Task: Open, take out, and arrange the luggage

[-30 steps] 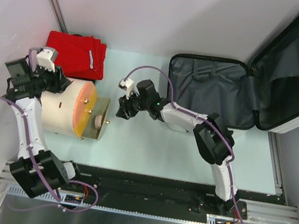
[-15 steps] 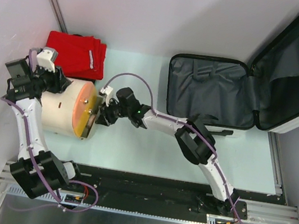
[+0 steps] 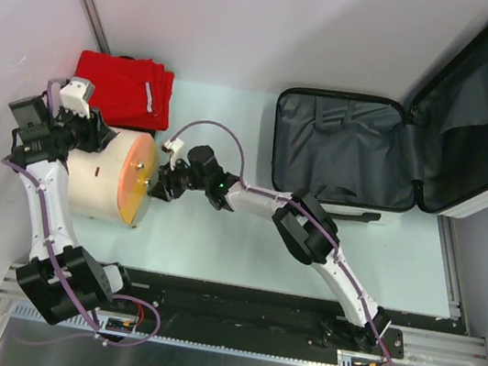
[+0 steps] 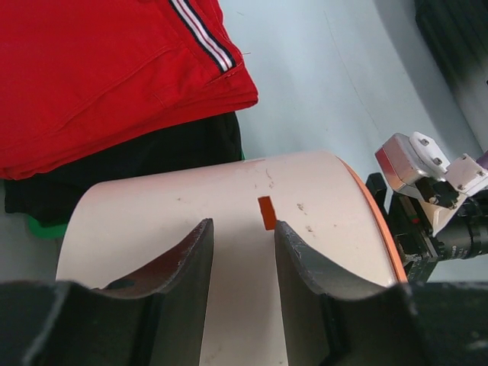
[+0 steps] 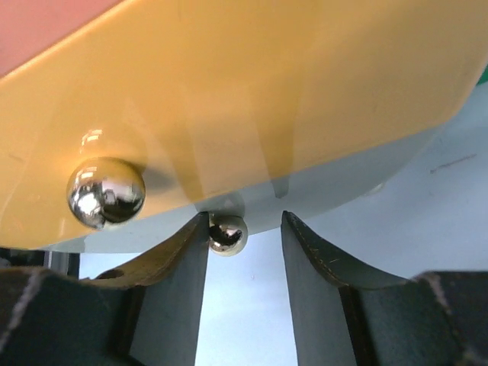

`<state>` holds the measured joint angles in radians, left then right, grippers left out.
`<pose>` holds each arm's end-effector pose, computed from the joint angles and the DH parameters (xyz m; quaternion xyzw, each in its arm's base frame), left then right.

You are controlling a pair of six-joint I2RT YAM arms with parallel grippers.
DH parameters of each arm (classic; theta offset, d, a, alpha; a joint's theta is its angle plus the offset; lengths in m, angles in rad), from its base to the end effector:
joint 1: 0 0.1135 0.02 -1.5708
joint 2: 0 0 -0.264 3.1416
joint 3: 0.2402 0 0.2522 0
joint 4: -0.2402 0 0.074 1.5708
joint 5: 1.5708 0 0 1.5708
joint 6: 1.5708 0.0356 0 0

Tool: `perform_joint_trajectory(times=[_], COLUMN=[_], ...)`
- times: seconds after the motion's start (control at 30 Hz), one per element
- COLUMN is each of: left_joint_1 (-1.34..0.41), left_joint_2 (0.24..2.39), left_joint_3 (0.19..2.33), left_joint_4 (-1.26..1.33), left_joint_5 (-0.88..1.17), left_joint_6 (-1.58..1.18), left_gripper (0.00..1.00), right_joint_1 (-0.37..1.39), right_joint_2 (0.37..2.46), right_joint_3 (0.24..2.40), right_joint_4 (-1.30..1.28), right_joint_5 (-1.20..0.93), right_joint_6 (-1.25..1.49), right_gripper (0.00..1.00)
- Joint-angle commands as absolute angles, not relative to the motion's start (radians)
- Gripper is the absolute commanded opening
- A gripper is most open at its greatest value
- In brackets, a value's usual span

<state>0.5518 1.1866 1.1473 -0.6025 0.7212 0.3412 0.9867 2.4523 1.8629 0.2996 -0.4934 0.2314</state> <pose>0.2243 0.1104 0.3483 0.0693 0.8485 -0.1035 0.5143 0.2957 0.4778 0.1650 -0.4224 0.6689 0.4921 0.3633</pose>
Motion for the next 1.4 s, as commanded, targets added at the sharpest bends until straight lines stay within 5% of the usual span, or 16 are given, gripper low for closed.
perform_joint_trajectory(times=[0.0, 0.27, 0.43, 0.67, 0.8, 1.1, 1.37], left_joint_1=[0.555, 0.555, 0.557, 0.561, 0.558, 0.538, 0.330], left_joint_2=[1.258, 1.243, 1.249, 1.253, 1.239, 1.279, 1.411], left_joint_3=[1.049, 1.065, 1.094, 1.227, 1.344, 1.577, 1.758], left_joint_4=[-0.966, -0.966, -0.966, -0.965, -0.974, -0.985, -0.982], left_joint_5=[0.606, 0.594, 0.571, 0.531, 0.512, 0.521, 0.514], left_joint_6=[0.325, 0.310, 0.298, 0.301, 0.287, 0.233, 0.158], left_gripper=[0.43, 0.50, 0.70, 0.85, 1.00, 1.00, 1.00], right_joint_1=[1.008, 1.005, 1.009, 1.011, 0.979, 0.861, 0.704], right_joint_2=[2.514, 2.579, 2.628, 2.605, 2.517, 2.177, 1.886], right_joint_3=[1.973, 2.071, 2.135, 2.131, 2.060, 1.816, 1.675], right_joint_4=[0.500, 0.538, 0.543, 0.538, 0.522, 0.417, 0.285], right_joint_5=[-0.370, -0.301, -0.273, -0.276, -0.291, -0.308, -0.284], right_joint_6=[0.242, 0.221, 0.213, 0.209, 0.184, 0.100, 0.032], right_gripper=[0.48, 0.58, 0.60, 0.65, 0.75, 0.96, 0.99])
